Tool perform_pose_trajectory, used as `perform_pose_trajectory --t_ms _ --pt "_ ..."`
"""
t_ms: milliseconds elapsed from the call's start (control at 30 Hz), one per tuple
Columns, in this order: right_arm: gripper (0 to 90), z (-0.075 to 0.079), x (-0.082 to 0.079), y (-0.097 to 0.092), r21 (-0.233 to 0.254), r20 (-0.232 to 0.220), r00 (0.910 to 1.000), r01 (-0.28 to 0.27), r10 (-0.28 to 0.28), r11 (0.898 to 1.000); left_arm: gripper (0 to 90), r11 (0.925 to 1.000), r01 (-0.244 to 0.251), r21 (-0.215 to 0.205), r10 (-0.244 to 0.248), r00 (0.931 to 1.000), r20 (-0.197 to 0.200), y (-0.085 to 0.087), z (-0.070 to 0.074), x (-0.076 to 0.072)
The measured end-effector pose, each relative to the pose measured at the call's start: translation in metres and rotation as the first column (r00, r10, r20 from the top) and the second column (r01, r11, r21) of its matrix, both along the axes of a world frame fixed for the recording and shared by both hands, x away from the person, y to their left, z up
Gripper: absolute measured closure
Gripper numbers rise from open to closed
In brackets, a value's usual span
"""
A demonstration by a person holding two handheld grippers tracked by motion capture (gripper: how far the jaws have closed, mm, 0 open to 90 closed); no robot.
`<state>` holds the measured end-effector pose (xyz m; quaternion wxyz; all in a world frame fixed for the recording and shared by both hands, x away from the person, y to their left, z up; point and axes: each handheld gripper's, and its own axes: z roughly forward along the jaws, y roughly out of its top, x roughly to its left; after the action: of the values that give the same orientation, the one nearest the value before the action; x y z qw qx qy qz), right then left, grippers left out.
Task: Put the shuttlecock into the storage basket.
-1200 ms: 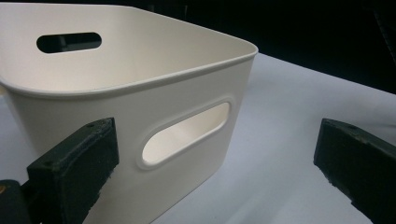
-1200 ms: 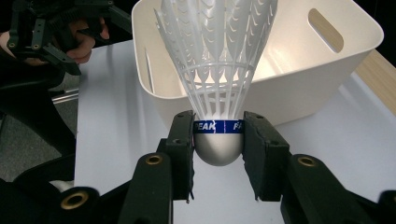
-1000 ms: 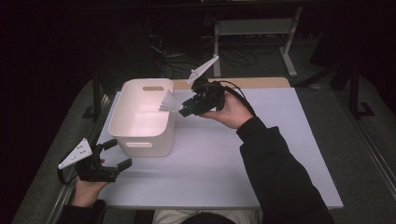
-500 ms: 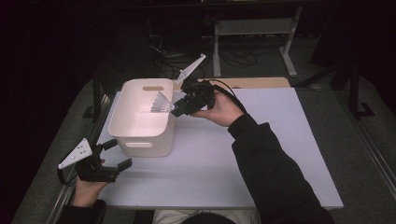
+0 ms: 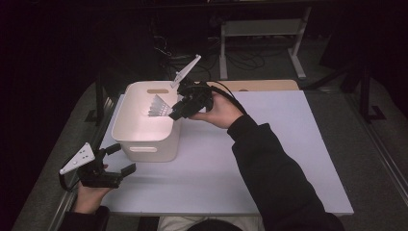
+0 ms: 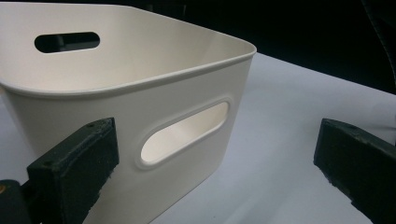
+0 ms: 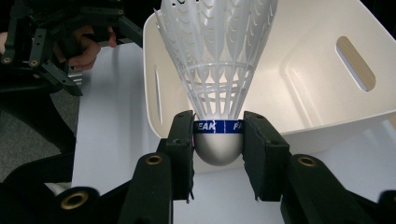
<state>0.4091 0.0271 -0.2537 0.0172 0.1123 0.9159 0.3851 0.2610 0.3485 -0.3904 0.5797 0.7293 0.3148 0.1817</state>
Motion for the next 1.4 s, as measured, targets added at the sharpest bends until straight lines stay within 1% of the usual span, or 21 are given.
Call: perform_pose_trajectory --t_ms 333,400,600,933,1000,1267,1400 --pt "63.8 0.0 0.003 0.013 -0.009 0.002 0.9999 -0.016 0.016 1.0 0.0 1.0 0.0 -0.001 0.0 1.0 -0.002 0.0 0.0 0.0" --pt "63.8 -0.002 0.003 0.015 -0.001 -0.003 0.9998 -0.02 0.02 1.0 0.0 1.0 0.0 -0.001 0.0 1.0 -0.002 0.0 0.0 0.0" --pt "63.8 -0.008 0.004 0.023 -0.004 -0.013 0.9995 -0.029 0.029 1.0 0.0 1.0 0.001 -0.003 -0.001 1.0 -0.003 0.001 0.0 0.0" --pt "63.8 -0.016 0.007 0.032 -0.022 -0.022 0.999 -0.04 0.04 0.999 0.0 1.0 0.002 -0.003 -0.002 1.0 -0.004 0.0 0.0 0.0" --pt "63.8 -0.017 0.007 0.034 -0.028 -0.029 0.9988 -0.04 0.04 0.999 0.0 1.0 0.002 -0.002 -0.002 1.0 -0.004 0.0 0.0 0.0" --pt "63.7 -0.023 0.008 0.041 -0.037 -0.032 0.9981 -0.054 0.053 0.998 0.0 1.0 0.004 -0.003 -0.004 1.0 -0.004 0.001 0.0 0.0" --pt "63.8 -0.027 0.009 0.044 -0.041 -0.042 0.9976 -0.056 0.055 0.998 0.0 1.0 0.003 -0.003 -0.003 1.0 -0.004 0.001 0.0 -0.001"
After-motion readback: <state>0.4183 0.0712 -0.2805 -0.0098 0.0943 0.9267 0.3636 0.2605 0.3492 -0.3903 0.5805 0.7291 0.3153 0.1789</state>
